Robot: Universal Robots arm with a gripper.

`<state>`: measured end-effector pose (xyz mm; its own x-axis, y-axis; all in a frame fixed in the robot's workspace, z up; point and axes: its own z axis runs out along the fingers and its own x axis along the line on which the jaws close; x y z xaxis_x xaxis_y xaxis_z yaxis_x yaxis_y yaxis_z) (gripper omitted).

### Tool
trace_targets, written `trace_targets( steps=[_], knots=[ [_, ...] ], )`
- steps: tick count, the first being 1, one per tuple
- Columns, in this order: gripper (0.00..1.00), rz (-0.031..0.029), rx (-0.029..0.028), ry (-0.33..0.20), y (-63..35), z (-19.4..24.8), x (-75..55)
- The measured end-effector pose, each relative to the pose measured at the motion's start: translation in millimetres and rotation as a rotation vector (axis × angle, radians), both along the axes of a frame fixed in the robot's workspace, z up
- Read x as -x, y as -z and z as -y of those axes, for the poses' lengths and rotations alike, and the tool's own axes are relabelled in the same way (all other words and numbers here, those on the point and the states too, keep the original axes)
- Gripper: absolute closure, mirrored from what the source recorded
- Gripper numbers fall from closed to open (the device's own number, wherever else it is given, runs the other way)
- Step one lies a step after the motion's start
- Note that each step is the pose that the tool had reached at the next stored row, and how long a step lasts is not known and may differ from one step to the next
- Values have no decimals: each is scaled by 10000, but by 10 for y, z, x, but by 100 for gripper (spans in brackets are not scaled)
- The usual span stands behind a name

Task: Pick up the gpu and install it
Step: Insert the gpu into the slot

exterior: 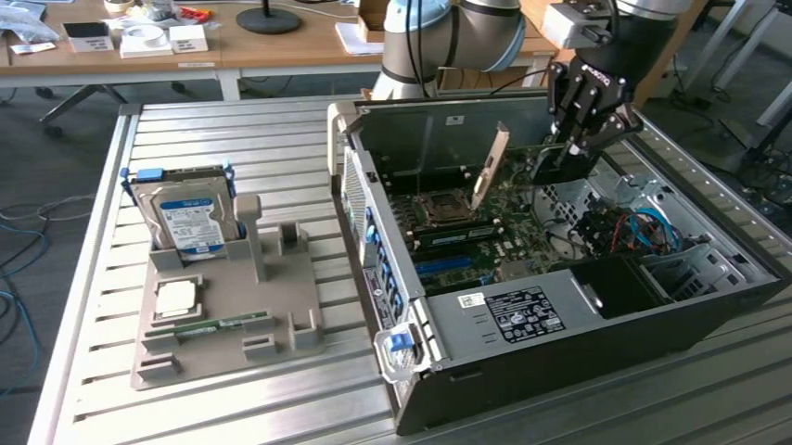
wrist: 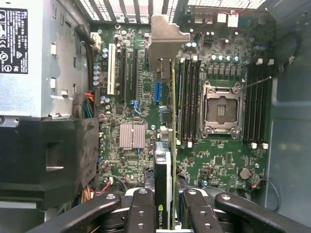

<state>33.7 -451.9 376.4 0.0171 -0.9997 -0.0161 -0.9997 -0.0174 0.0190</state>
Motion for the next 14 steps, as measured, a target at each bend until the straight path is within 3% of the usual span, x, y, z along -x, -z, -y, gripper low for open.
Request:
trace_targets(
  steps=[4,14],
  knots=[
    [73,0,0,-2,62,0,7],
    [73,1,-1,-1,67,0,24]
  ],
)
